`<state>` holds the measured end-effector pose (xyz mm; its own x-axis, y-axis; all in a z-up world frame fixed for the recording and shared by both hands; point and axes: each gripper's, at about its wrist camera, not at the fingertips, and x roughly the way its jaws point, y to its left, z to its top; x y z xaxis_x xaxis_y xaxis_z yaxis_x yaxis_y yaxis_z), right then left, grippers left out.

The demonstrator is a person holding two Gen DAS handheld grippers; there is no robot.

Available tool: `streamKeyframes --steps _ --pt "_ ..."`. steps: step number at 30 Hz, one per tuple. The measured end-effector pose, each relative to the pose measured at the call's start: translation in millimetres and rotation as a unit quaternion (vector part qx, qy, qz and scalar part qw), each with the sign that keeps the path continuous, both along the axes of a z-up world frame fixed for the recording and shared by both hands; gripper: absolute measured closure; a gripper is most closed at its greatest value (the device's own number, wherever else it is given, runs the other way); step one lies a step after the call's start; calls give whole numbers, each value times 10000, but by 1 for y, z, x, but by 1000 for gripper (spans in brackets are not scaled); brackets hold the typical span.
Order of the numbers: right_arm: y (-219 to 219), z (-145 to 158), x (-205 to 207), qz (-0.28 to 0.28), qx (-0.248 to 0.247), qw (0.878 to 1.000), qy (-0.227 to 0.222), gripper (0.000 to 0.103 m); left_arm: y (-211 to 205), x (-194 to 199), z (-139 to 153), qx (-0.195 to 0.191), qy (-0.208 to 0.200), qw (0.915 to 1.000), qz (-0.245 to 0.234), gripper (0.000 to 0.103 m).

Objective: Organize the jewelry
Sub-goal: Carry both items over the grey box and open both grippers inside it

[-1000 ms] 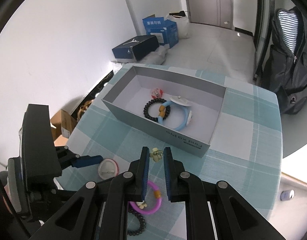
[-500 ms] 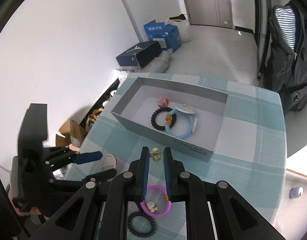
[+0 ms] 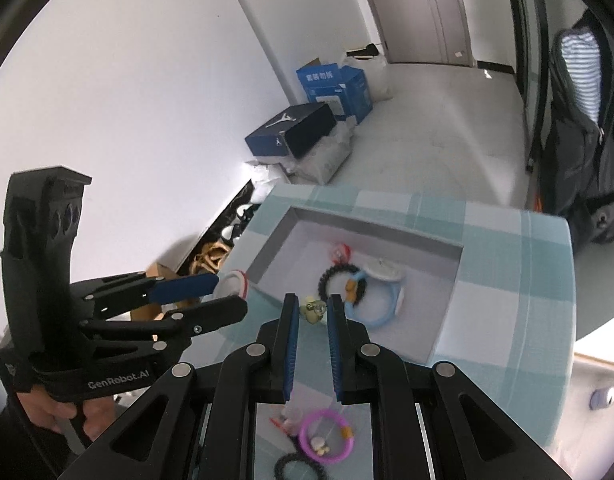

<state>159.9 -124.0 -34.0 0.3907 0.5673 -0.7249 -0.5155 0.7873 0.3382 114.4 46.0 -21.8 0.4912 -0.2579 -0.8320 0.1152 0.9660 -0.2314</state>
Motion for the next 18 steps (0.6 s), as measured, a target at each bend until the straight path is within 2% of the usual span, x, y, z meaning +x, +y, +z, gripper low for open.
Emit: streamKeyframes --steps 6,11,18 --pt "2 6 26 -39 105 9998 143 90 0 19 8 -185 21 9997 147 65" --pt "4 11 42 3 74 10000 67 90 -3 39 11 -340 73 9993 116 65" --pt "-1 -5 72 -86 82 9993 347 90 -4 65 -4 -599 393 9973 129 65"
